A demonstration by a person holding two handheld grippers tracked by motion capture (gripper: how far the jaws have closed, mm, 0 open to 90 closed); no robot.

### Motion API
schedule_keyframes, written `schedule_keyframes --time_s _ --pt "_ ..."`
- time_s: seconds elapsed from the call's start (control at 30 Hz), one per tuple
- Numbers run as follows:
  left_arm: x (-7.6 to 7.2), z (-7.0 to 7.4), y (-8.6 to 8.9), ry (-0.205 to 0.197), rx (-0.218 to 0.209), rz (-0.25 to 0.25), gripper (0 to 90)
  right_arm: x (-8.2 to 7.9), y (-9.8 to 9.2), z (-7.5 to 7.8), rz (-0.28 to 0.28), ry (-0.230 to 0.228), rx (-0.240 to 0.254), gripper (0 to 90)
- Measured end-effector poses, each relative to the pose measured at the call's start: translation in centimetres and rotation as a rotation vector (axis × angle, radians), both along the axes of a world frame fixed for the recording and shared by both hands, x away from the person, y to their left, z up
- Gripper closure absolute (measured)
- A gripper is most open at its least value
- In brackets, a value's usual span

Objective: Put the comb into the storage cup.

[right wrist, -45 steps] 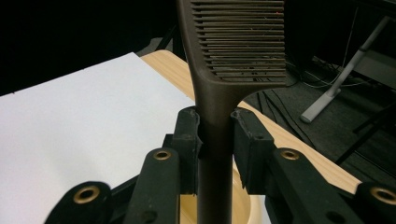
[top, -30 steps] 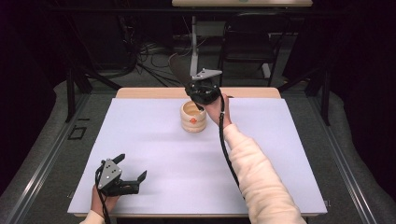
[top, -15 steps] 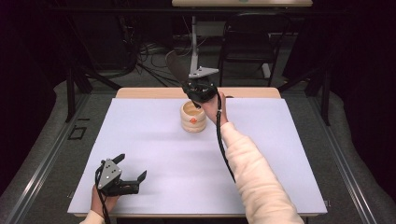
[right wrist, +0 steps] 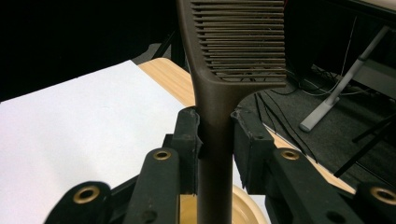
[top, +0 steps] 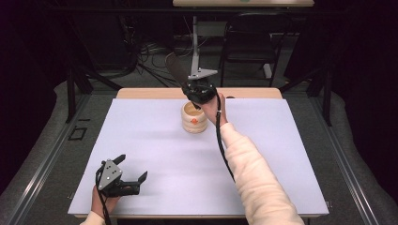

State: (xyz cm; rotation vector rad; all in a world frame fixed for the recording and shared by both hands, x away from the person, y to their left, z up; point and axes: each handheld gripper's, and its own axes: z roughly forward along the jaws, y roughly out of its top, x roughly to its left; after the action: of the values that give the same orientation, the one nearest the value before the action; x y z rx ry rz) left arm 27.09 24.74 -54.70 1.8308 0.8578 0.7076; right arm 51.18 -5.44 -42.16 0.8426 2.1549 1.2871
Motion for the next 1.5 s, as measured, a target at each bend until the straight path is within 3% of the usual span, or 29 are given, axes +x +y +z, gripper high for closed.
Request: schedule_keyframes --time_s 1.5 --pt "0.0 0.0 0.0 0.001 0.001 0.0 0.1 0.7 0.7 -2.6 0.012 0.038 -0.032 71.9"
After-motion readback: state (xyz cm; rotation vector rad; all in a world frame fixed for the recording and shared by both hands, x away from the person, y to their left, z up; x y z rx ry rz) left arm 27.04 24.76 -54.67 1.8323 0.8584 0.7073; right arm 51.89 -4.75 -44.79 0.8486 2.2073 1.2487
